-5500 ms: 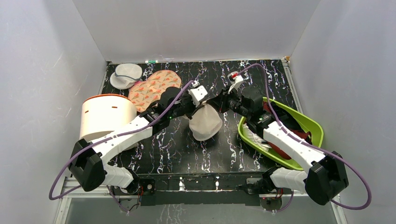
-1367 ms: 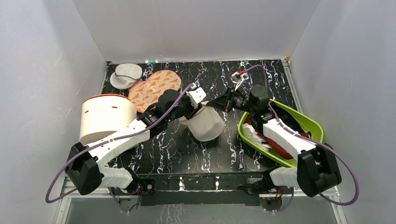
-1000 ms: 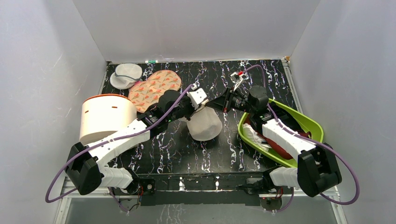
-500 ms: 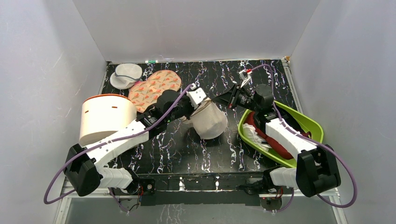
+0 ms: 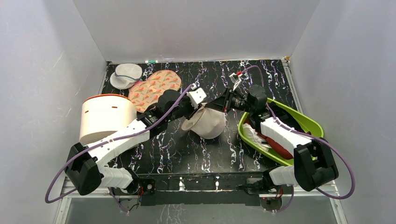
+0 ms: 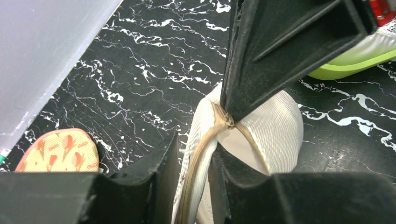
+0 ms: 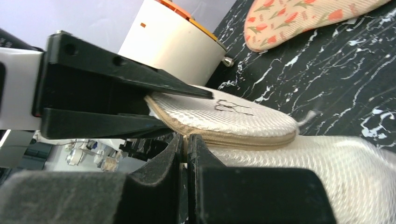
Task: Unzip the laundry bag and remove the bra
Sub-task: Unzip the laundry bag at the center of the board.
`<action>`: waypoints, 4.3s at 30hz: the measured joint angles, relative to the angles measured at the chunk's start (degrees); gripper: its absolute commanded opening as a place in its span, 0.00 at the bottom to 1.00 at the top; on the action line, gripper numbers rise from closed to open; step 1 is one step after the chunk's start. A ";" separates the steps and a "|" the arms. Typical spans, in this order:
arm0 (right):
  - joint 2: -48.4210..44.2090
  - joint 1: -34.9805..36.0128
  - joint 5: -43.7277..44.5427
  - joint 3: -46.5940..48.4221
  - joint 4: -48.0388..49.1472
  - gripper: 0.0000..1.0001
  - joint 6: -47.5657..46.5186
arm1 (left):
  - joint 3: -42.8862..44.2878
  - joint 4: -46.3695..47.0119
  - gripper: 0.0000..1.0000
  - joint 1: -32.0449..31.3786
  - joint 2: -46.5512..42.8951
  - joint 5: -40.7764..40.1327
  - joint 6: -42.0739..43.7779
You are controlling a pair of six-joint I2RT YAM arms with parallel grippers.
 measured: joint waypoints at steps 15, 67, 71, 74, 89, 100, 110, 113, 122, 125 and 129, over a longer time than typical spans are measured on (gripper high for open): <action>0.00 1.01 -1.81 0.09 3.82 0.00 0.98 | 0.00 -0.68 0.00 -0.15 1.27 0.39 -0.22; 4.81 -4.59 -2.97 4.92 -12.13 0.16 -9.84 | 0.00 -2.54 0.00 -0.48 0.13 -3.13 4.11; 5.68 -4.68 -2.95 5.70 -14.32 0.32 -11.30 | 0.85 -6.10 0.00 -0.59 -0.24 -4.28 4.85; 5.68 -5.11 -1.99 5.81 -16.61 0.44 -13.33 | 4.37 -11.10 0.00 -0.79 -0.22 -7.58 4.09; -2.03 -3.63 -0.22 -1.11 -19.74 0.71 -19.10 | 38.91 -59.87 0.00 -0.85 12.85 -13.70 -33.11; -5.77 6.71 3.15 -2.01 -21.03 0.83 -22.86 | 51.01 -75.91 0.00 -0.85 16.35 -15.56 -52.04; -5.77 22.10 20.11 -0.17 -26.25 0.85 -23.76 | 48.24 -78.03 0.00 -0.85 11.26 -23.21 -71.01; -5.79 26.05 27.61 0.11 -26.88 0.83 -22.10 | 46.27 -77.05 0.00 -0.85 9.33 -25.73 -75.12; -5.81 38.21 46.73 1.51 -29.16 0.79 -17.51 | 44.96 -76.19 0.00 -0.57 7.28 -31.54 -85.74; -5.62 41.05 49.51 1.49 -27.56 0.75 -14.69 | 44.26 -75.52 0.00 -0.48 7.04 -32.06 -87.84; -3.78 42.27 51.67 1.09 -22.01 0.70 -10.54 | 42.23 -73.64 0.00 -0.42 5.62 -32.11 -89.79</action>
